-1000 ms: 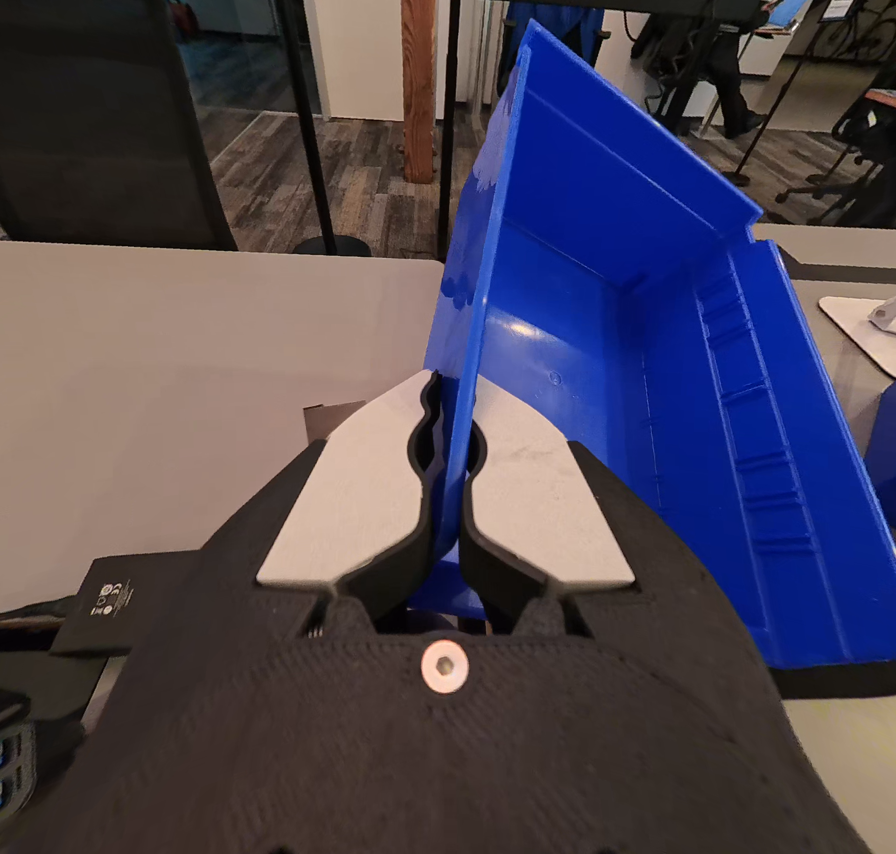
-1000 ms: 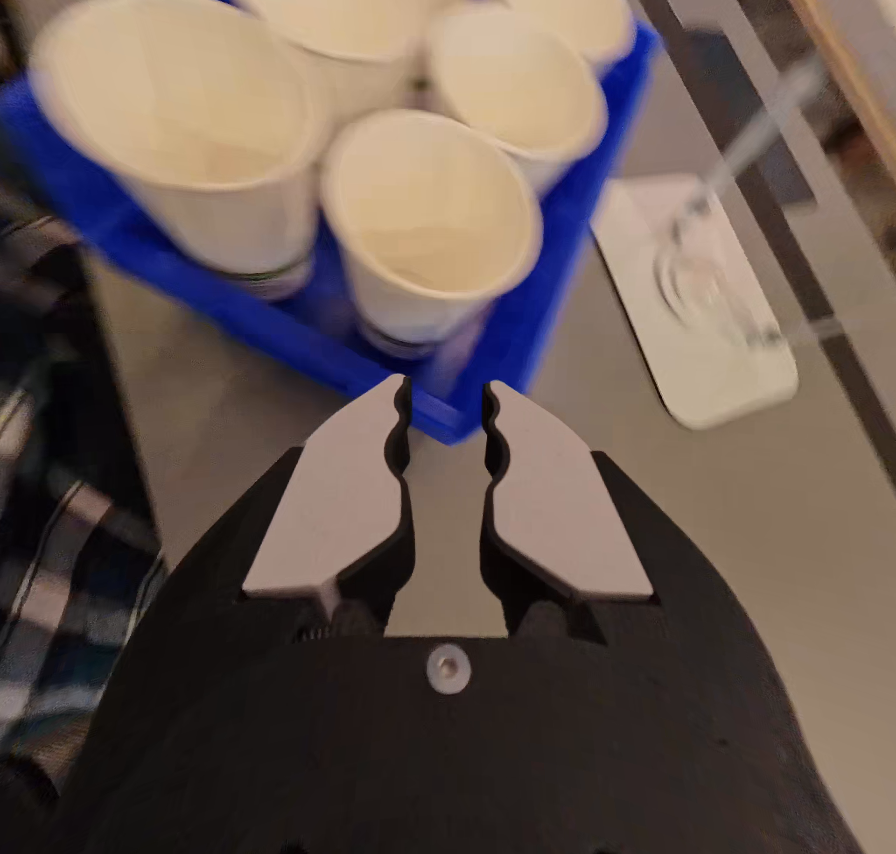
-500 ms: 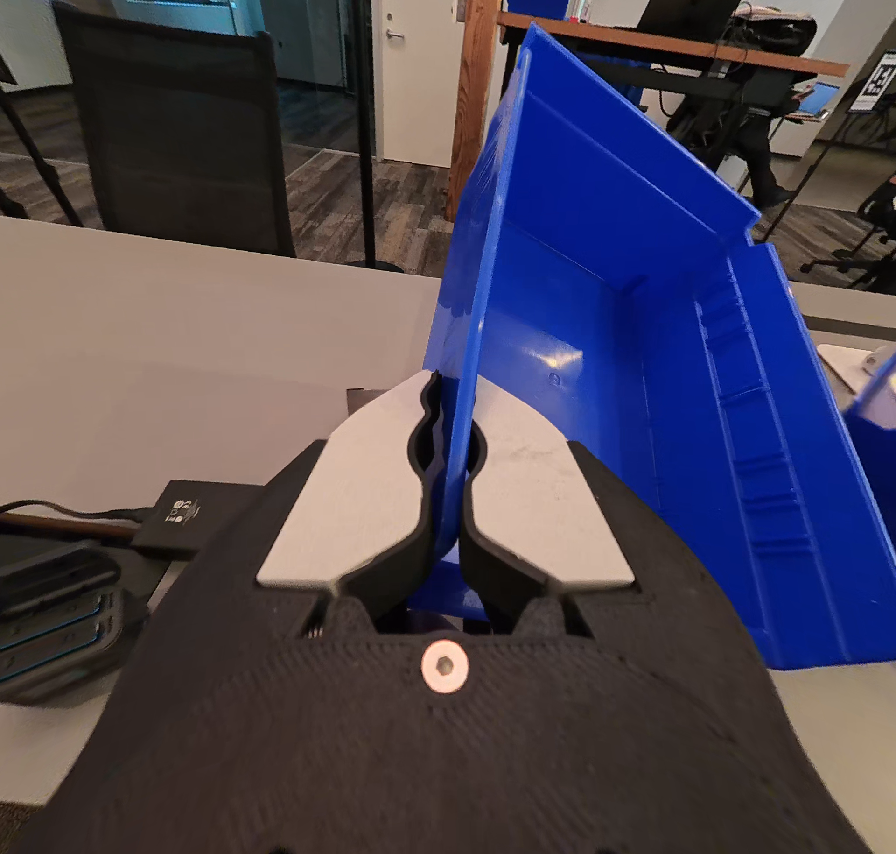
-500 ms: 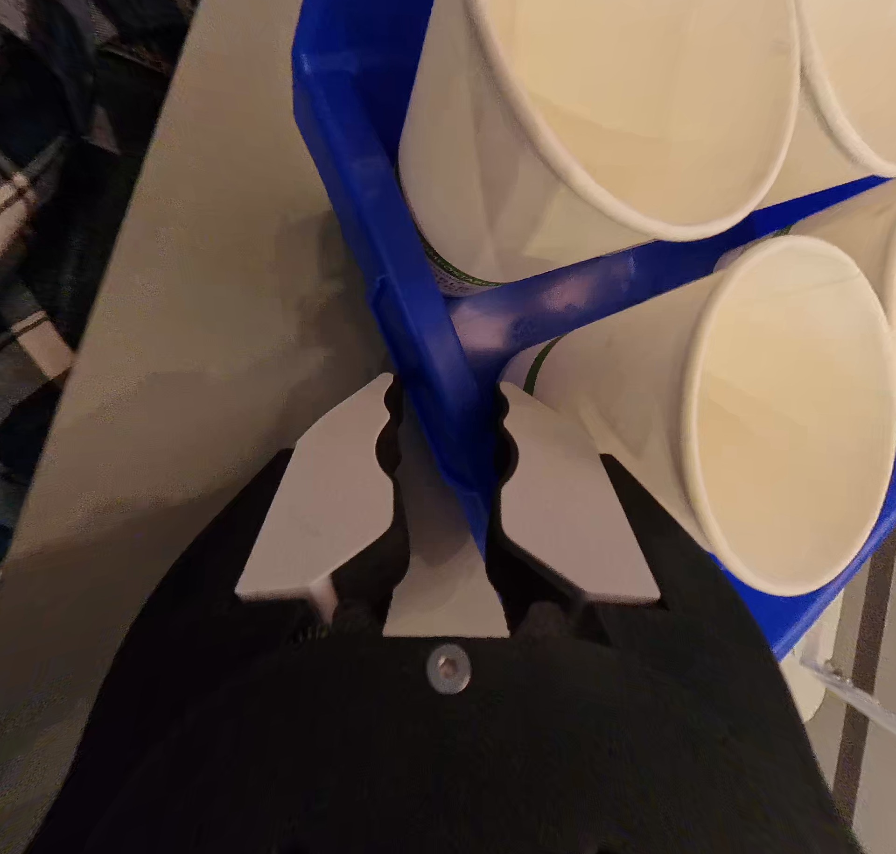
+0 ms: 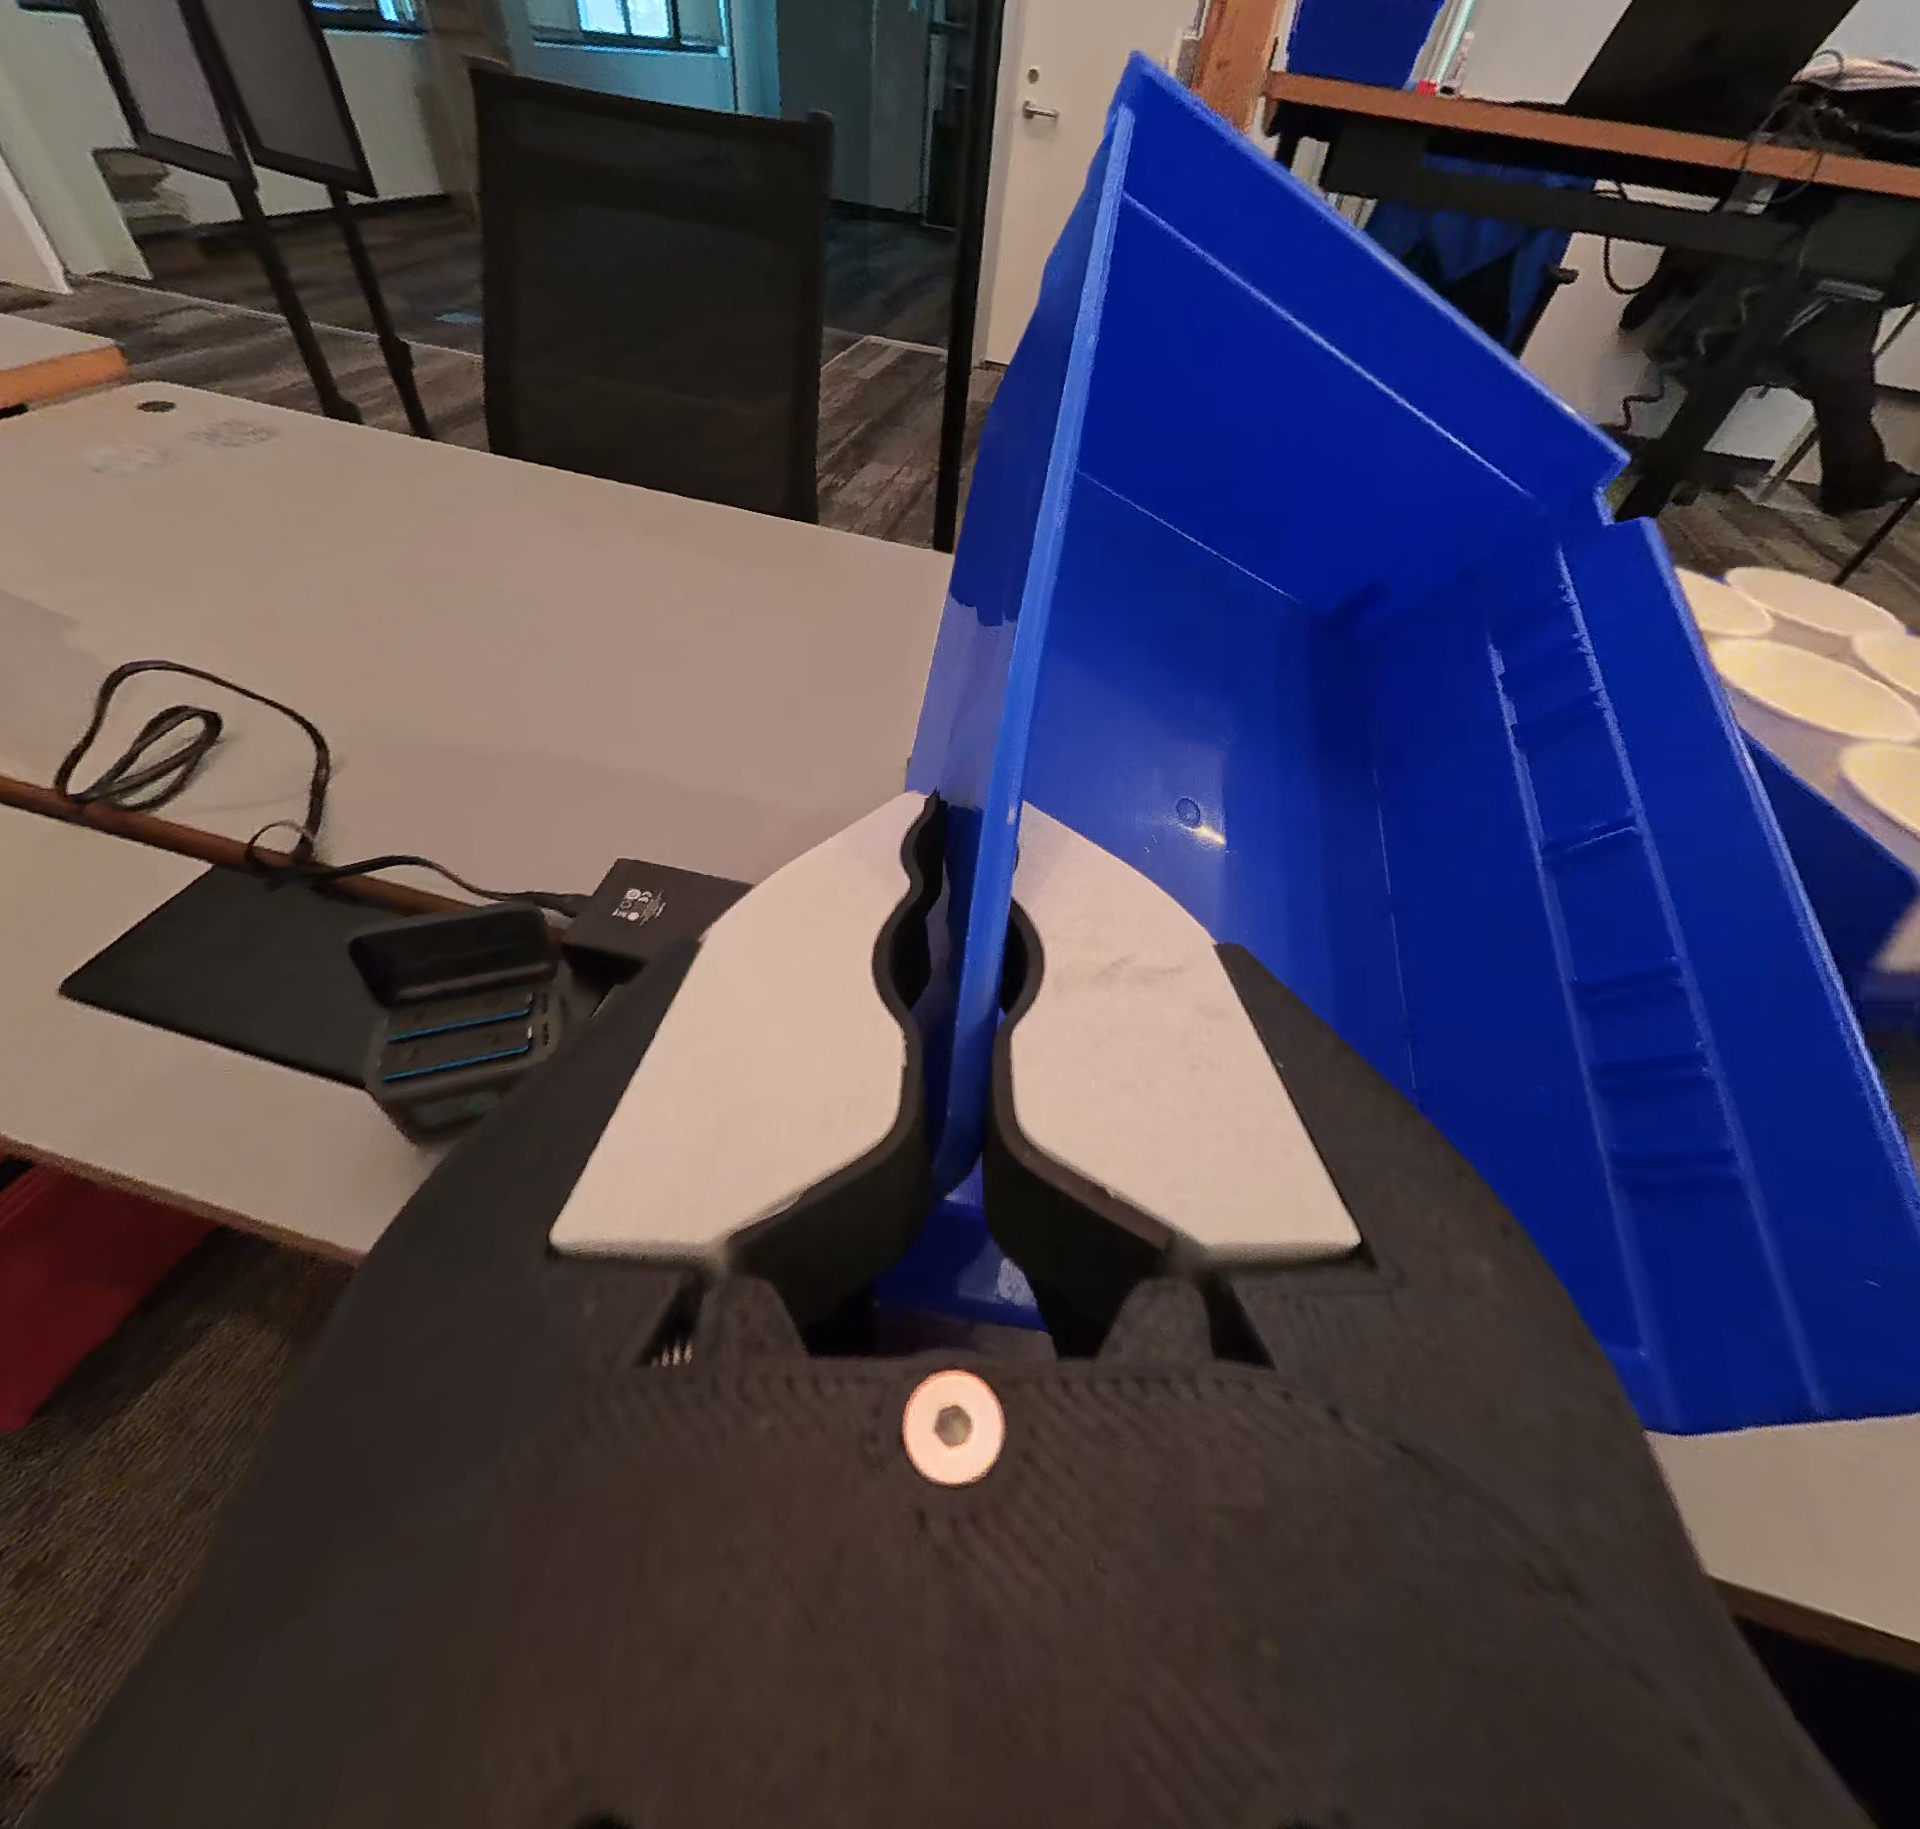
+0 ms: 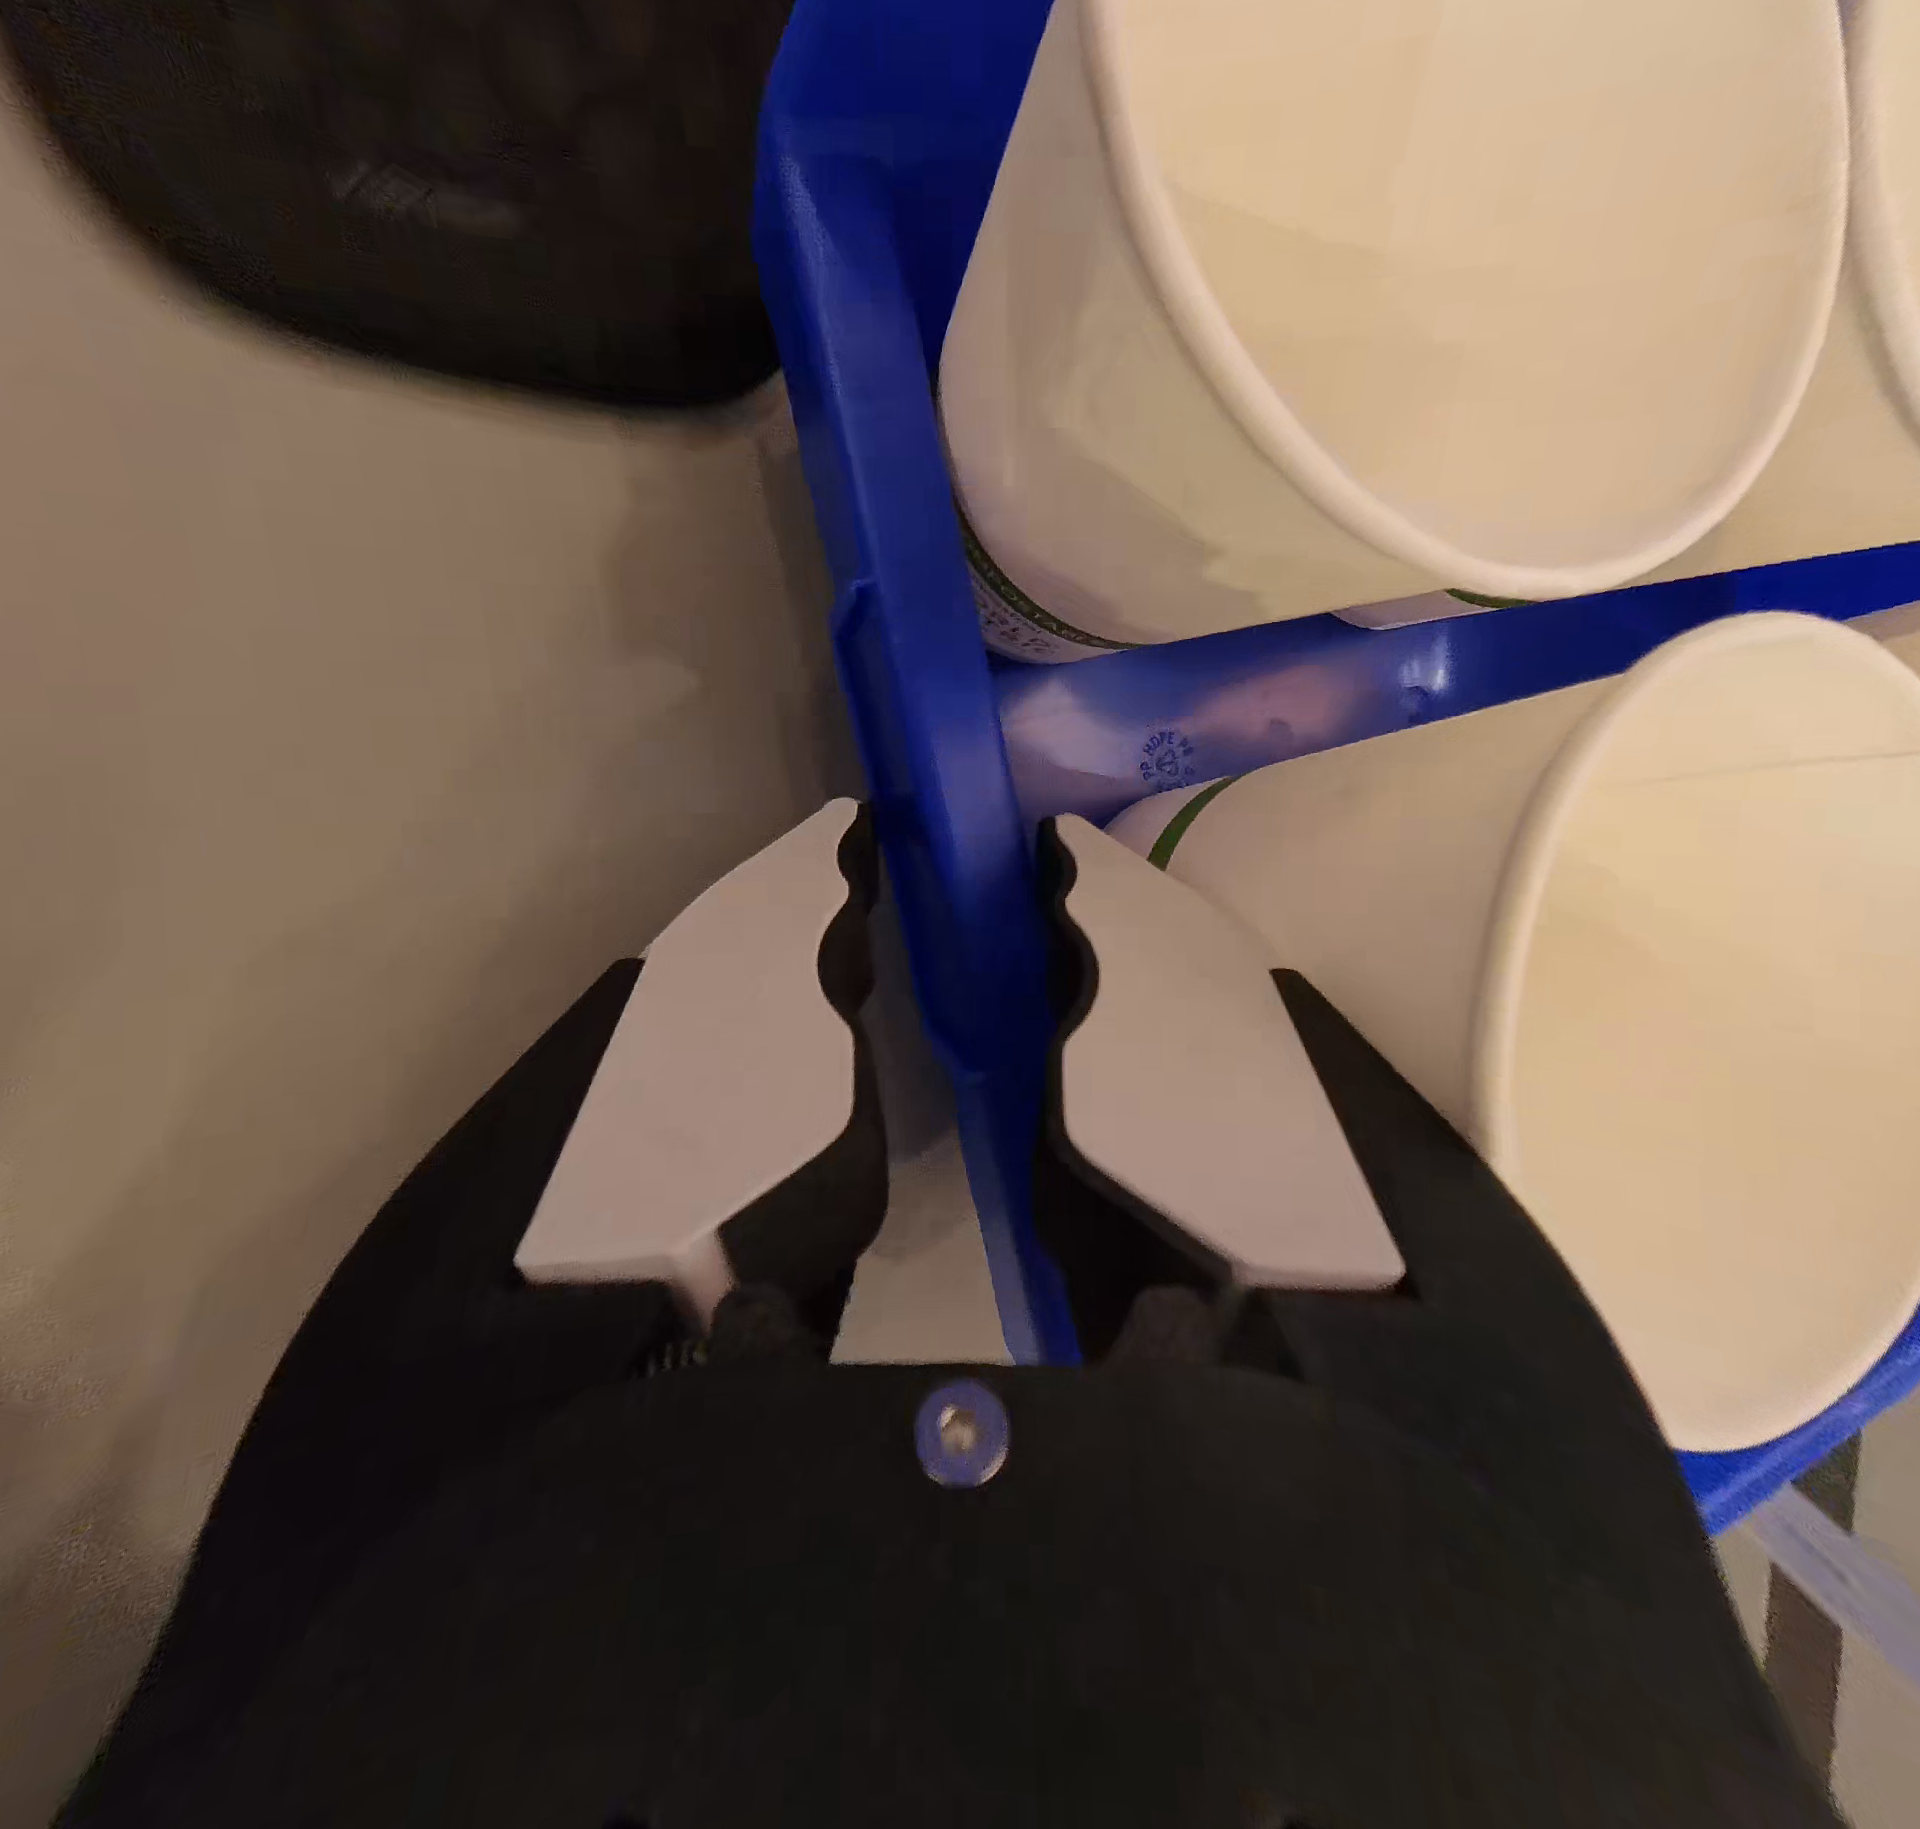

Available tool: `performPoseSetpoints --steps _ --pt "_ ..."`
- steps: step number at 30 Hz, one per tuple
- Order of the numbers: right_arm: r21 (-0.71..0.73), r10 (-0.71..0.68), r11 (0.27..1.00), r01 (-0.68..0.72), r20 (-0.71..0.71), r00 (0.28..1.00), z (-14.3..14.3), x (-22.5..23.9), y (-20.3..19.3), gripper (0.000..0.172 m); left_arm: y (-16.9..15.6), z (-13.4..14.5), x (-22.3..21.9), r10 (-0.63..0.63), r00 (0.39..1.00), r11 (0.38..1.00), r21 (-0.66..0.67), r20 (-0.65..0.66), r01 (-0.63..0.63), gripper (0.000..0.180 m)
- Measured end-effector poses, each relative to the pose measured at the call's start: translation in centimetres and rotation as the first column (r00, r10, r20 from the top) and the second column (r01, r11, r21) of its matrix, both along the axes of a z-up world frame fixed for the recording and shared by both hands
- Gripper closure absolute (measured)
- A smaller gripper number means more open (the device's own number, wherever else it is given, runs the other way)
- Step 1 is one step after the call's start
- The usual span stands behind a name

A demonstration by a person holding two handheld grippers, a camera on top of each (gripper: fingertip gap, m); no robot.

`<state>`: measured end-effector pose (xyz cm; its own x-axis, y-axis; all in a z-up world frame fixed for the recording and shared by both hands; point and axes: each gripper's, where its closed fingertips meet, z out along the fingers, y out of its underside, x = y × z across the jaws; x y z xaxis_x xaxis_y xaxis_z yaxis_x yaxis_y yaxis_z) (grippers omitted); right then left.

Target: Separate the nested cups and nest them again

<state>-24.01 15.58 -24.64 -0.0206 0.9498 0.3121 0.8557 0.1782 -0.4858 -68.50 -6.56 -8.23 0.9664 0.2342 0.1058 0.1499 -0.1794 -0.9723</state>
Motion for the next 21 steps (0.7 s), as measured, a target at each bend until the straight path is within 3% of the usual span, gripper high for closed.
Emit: performPoseSetpoints --steps 5,9,11,16,21 --pt "0.054 -0.186 0.98 0.19 -0.076 0.98 0.3 -7.1 5.8 0.14 -1.0 0.4 0.9 0.007 1.0 1.0 0.021 0.009 -0.007 0.174" --pt "0.09 -0.163 0.979 0.186 -0.218 0.962 3.8 -8.3 4.5 0.118 -0.5 1.4 3.8 -0.027 0.999 0.998 0.053 0.021 0.026 0.174" --pt "0.078 -0.133 0.984 0.159 -0.271 0.953 5.7 -6.7 2.6 0.114 -0.1 2.1 6.0 -0.072 0.997 0.995 0.064 0.019 0.071 0.174" --pt "-0.119 -0.098 0.991 0.055 -0.391 0.915 8.8 1.0 -3.7 0.129 1.3 3.3 13.9 -0.262 0.965 0.964 0.063 0.018 0.26 0.174" --pt "-0.21 -0.165 0.974 0.081 -0.422 0.892 10.1 12.2 -6.9 0.143 3.9 2.1 24.4 -0.502 0.86 0.865 0.042 0.087 0.5 0.175"
